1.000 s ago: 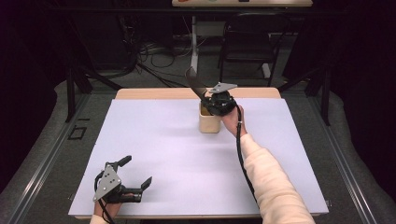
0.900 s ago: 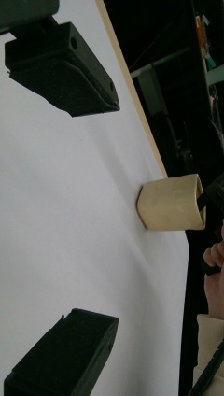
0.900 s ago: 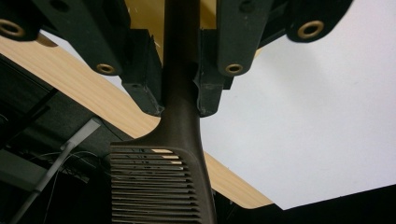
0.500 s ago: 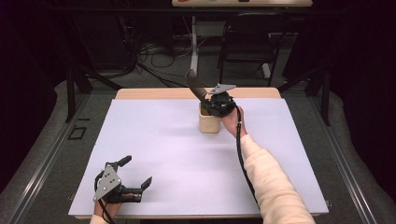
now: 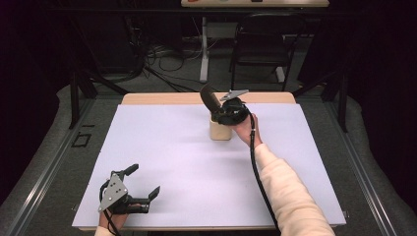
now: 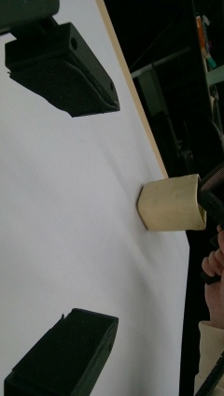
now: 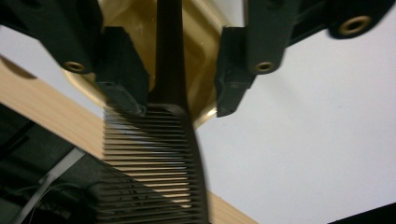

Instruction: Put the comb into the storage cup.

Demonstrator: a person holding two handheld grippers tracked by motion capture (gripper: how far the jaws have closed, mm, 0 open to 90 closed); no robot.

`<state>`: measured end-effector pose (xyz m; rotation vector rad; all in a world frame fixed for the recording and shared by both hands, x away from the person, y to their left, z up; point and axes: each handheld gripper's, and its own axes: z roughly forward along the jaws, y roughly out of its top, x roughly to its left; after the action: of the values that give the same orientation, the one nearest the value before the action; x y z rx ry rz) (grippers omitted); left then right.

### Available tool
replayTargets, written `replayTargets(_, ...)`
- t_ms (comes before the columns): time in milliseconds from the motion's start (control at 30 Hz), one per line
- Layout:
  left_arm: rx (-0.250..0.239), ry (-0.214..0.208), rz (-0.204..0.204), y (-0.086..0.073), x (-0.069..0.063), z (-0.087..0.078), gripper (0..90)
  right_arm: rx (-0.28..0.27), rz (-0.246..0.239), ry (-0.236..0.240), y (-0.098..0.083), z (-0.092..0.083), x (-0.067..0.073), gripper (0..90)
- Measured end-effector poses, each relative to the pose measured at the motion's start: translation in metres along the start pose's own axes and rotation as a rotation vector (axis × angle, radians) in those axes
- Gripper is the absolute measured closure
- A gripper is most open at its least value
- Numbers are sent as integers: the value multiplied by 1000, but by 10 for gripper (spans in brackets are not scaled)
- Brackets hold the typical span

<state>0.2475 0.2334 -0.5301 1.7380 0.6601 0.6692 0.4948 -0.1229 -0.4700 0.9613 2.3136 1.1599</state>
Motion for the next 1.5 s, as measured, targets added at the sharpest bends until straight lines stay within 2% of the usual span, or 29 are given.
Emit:
replayTargets(167, 1, -2, 1, 0, 0, 0, 9, 14, 40, 38, -1, -13, -3, 400)
replayTargets(367, 2, -1, -1, 0, 0, 1, 8, 0, 45, 72, 0, -29, -4, 286)
replayTargets(567, 2, -2, 2, 0, 0, 0, 8, 14, 28, 99, 0, -40, -2, 158)
replayTargets(767, 5, 2, -2, 0, -1, 1, 9, 29, 4, 131, -1, -55, 1, 72)
replayTargets(833, 7, -1, -2, 0, -1, 1, 9, 29, -4, 157, -3, -62, 3, 62)
replayTargets(1067, 11, 2, 5, 0, -1, 1, 9, 22, -41, 192, -11, -84, 9, 8)
replayTargets(1333, 14, 1, 4, 0, -1, 1, 9, 21, -67, 211, -23, -103, 16, 0)
replayTargets(1500, 15, -1, 5, 0, -1, 2, 8, 30, -85, 203, -32, -110, 19, 0)
